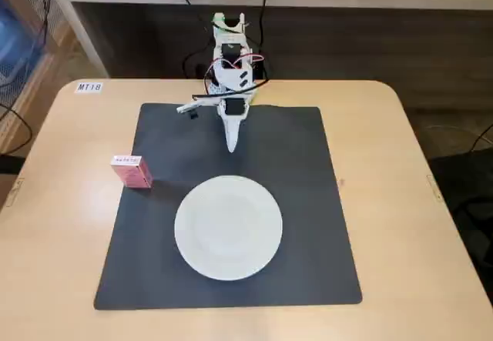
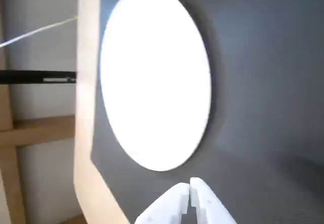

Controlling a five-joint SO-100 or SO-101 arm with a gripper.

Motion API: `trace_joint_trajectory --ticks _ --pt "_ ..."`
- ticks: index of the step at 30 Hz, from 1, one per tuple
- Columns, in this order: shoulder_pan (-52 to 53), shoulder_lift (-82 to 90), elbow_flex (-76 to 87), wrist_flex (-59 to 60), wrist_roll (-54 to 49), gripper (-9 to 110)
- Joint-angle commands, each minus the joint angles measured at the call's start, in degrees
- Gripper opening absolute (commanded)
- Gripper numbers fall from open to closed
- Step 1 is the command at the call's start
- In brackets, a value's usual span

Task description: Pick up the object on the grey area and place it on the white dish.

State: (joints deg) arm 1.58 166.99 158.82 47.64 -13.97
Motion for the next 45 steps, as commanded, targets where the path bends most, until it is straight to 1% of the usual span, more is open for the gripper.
trace_joint_trajectory --ticks 1,5,7,10,14,17,27,30,34,35,38,42,45 --pt "-0.1 -13.1 -21.4 2.0 -1.8 0" --pt "1.0 -19.1 -36.4 3.3 -3.1 0" --pt "3.7 -19.7 -41.3 4.5 -3.5 0" --pt "11.3 -20.0 -46.5 8.1 -5.4 0" --pt "23.3 -21.2 -48.7 11.4 -9.1 0" --pt "28.6 -27.2 -53.4 15.8 -11.6 0" --pt "36.3 -59.2 -88.9 40.9 -12.2 0" --pt "37.4 -66.5 -95.0 45.2 -11.8 0" --pt "38.3 -72.2 -97.6 46.1 -11.7 1" --pt "38.6 -73.2 -97.9 46.4 -11.9 4" --pt "39.3 -75.3 -98.3 47.5 -13.4 18" --pt "40.4 -77.5 -98.3 49.0 -15.1 39" --pt "40.7 -78.7 -98.3 49.0 -15.5 45"
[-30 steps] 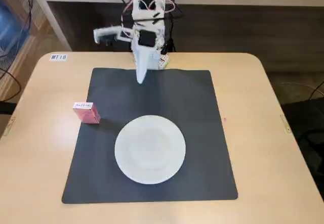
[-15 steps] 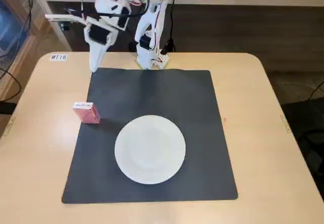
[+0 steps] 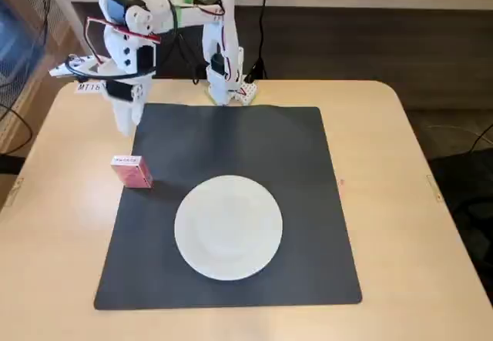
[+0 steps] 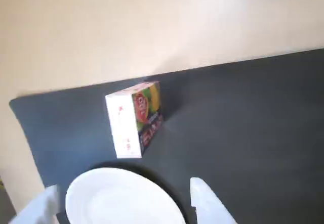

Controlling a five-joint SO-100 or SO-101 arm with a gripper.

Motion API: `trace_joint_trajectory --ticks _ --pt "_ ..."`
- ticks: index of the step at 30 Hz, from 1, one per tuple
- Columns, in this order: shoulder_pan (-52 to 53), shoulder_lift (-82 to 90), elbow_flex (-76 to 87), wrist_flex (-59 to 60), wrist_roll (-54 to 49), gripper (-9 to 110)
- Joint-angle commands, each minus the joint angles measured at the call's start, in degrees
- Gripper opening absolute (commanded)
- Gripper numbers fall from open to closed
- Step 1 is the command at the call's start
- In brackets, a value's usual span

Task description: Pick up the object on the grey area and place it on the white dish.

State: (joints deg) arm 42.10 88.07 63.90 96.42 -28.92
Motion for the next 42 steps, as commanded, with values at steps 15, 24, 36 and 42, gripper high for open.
trace_joint_trajectory --ticks 15,24,36,42 --pt "-0.2 -12.0 -12.0 0.3 -1.7 50" --pt "-0.7 -20.2 -15.8 0.3 -1.0 51" --pt "-3.4 -33.3 -27.6 0.3 1.8 30" --pt "-2.9 -38.3 -31.3 0.4 5.7 0"
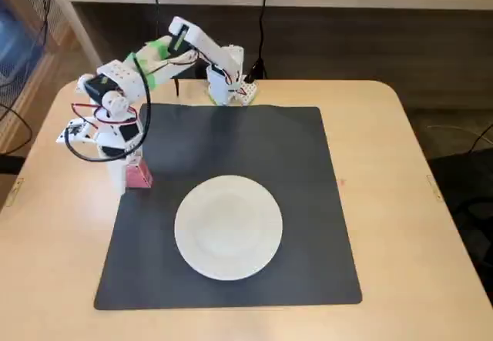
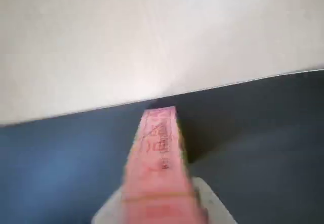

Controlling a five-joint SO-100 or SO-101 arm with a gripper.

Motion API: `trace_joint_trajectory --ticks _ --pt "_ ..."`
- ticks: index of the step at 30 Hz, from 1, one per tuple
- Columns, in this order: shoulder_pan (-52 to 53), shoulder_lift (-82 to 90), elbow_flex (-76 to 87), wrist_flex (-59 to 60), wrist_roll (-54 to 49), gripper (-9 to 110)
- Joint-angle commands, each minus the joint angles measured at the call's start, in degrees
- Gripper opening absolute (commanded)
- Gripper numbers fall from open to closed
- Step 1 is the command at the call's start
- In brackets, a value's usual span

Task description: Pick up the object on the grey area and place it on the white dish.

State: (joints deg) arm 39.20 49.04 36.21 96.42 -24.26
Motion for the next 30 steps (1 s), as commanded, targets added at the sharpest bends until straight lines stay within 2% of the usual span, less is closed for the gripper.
trace_joint_trajectory --ticks 1,8,14,22,30 --pt "0.0 0.5 -3.7 0.4 1.1 0" --pt "-0.9 2.5 -4.4 0.4 0.9 0" --pt "-5.8 11.9 -5.3 0.4 3.3 0" --pt "-24.4 18.2 -14.5 0.4 8.3 0" --pt "-40.3 8.7 -14.4 0.4 9.2 0"
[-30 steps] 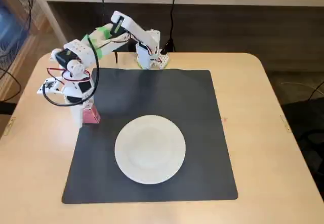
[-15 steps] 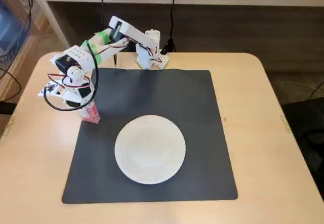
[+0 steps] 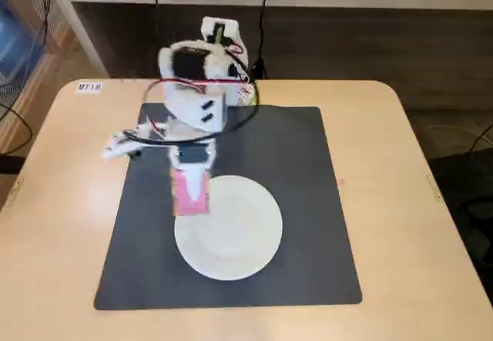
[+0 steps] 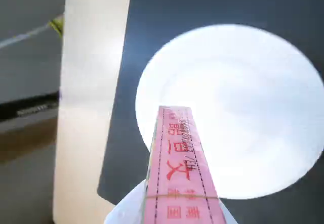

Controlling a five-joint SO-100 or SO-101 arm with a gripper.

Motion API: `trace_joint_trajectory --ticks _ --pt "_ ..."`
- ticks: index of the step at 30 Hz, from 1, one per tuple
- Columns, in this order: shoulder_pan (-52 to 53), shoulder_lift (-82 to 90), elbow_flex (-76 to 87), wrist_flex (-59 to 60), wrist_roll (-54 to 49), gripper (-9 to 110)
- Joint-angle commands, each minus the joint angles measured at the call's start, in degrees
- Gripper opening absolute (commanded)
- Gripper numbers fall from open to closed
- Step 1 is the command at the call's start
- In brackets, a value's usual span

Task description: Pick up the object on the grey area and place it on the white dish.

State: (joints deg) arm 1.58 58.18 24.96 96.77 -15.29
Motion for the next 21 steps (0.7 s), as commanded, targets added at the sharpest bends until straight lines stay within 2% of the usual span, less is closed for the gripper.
trace_joint_trajectory --ticks 1,9,21 --pt "-3.5 -1.5 -2.8 0.1 0.3 0" --pt "-6.2 -8.2 -2.3 0.4 -0.2 0" --pt "-5.0 -12.0 -2.0 0.4 -0.8 0"
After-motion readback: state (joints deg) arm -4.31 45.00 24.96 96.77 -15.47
